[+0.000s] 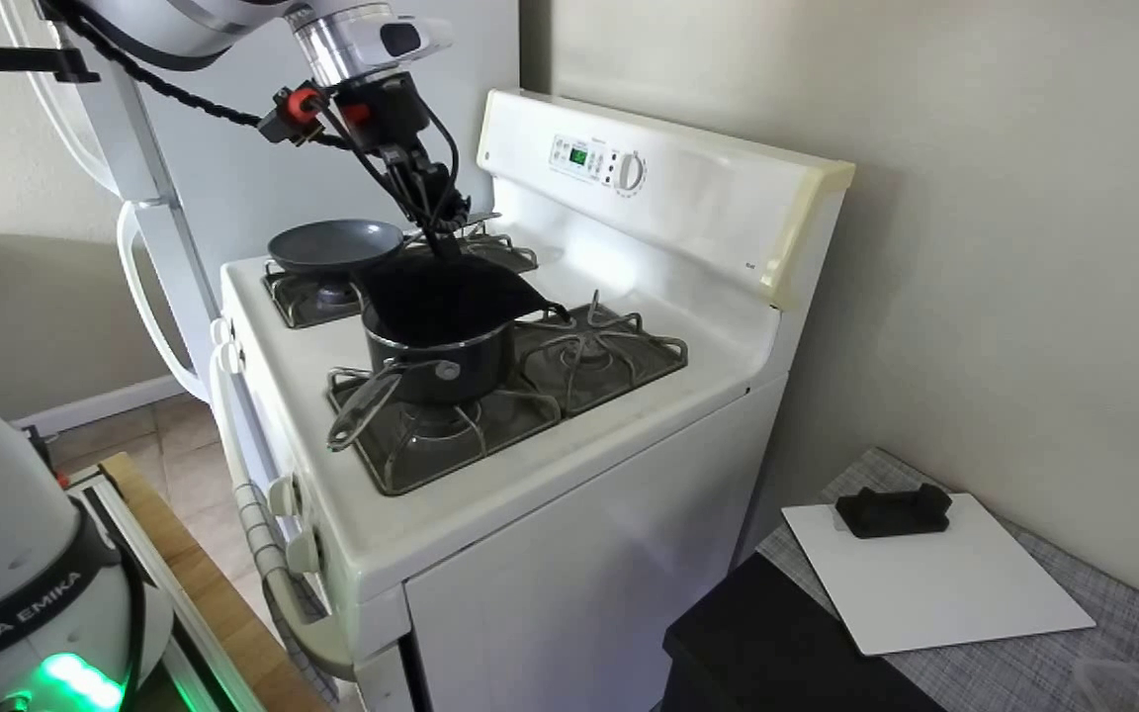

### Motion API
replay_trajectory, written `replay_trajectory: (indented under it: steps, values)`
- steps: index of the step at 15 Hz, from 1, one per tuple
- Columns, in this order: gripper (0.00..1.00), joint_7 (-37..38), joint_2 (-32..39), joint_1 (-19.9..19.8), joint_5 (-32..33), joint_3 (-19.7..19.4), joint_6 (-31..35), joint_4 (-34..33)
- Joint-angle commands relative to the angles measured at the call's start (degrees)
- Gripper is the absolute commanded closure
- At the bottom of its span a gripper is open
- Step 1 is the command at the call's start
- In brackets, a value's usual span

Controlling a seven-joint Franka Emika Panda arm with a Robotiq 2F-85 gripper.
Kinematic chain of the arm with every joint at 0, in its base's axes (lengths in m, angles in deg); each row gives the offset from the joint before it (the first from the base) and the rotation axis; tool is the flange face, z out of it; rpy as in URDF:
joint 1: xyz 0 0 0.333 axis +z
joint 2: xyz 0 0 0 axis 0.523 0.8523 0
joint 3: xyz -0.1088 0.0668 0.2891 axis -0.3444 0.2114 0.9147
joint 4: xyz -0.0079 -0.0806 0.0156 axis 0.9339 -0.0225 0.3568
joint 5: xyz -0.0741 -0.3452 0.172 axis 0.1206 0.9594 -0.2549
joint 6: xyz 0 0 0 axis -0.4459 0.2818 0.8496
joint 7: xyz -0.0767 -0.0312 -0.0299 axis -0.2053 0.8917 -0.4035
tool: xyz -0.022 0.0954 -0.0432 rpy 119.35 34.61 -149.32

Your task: Use the black trivet mat to lift the lid from the pot and put it on the stove

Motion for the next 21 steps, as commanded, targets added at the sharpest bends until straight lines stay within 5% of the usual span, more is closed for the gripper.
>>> replay_trajectory:
  steps: [1, 8, 21]
  values:
    - [0.56, -0.03, 1.27, 0.92, -1.01, -0.53, -1.20, -0.93]
    - [0.00, -4.93, 3.37, 3.87, -8.30, -4.27, -5.21, -1.65]
    - [0.00, -7.93, 7.95, 3.71, -19.51, -10.27, -3.30, -2.09]
